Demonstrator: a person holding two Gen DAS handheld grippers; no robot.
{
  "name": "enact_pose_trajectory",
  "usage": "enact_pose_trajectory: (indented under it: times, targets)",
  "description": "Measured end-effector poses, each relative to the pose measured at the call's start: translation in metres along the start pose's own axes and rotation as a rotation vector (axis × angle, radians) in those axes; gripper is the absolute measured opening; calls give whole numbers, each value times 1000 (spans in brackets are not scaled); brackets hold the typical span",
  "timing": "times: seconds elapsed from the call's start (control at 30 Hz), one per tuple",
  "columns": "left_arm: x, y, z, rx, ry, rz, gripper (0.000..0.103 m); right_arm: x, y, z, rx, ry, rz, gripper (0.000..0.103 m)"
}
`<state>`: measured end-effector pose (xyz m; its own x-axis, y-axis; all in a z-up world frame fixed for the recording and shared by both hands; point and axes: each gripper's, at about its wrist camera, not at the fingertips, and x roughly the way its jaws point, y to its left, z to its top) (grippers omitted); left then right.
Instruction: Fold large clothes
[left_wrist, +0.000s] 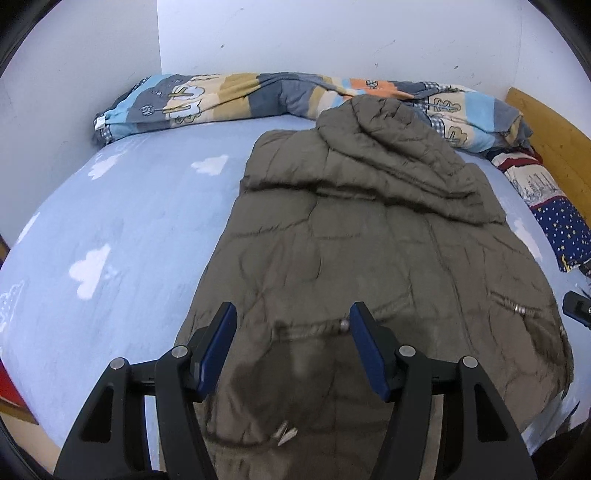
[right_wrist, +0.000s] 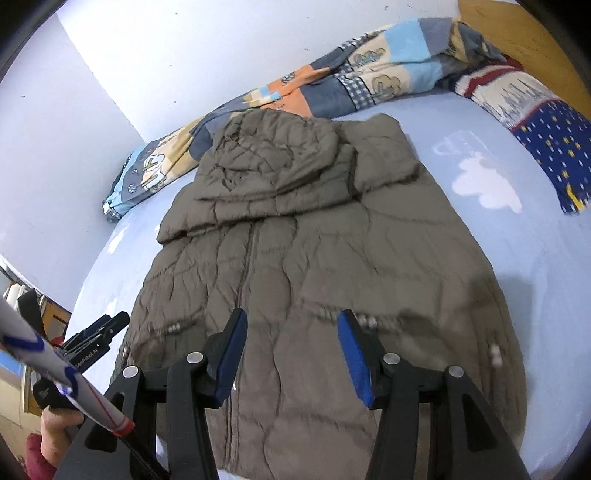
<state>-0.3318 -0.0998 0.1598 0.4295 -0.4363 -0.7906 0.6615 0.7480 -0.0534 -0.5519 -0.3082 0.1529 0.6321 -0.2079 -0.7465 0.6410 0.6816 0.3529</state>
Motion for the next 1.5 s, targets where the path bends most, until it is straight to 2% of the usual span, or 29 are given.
enact_pose_trajectory:
  times: [0.17,0.3,0.5,0.67,0.73,0.83,0.97,1.03,1.27,1.4,1.5]
  targets:
    - [3,-2,-5,5,15,-12,63,3,-14,-17,21,40,-4,55]
    - [12,0,-8,1,44,7,63,10,-26,-22,32,60,-50,55]
    - [15,30,-15,-110,85,-41,63,7,-59,-29,116,57,-47,55]
    - [14,50,-21,-162,94,-42,63,2,-86,-39,173,55,-45,55]
    - [13,52,-25,-155,84,-42,63,-1,-89,-44,172,53,-53,55]
    - [20,43,-38,-92,95,-25,63,-5,-91,-51,165,40,-47,55]
    - [25,26,-51,44,86,57,67,4,-89,-68,114,64,-76,55]
    - [27,22,-52,73,78,72,68,9,-86,-74,88,77,-97,56]
    - [31,20,-52,64,68,92,69,16,-77,-80,-7,76,-141,63]
    - [21,25,-58,48,49,71,69,13,-72,-81,-46,64,-150,63]
    - [15,35,-65,17,47,42,69,-1,-74,-81,-42,26,-123,63]
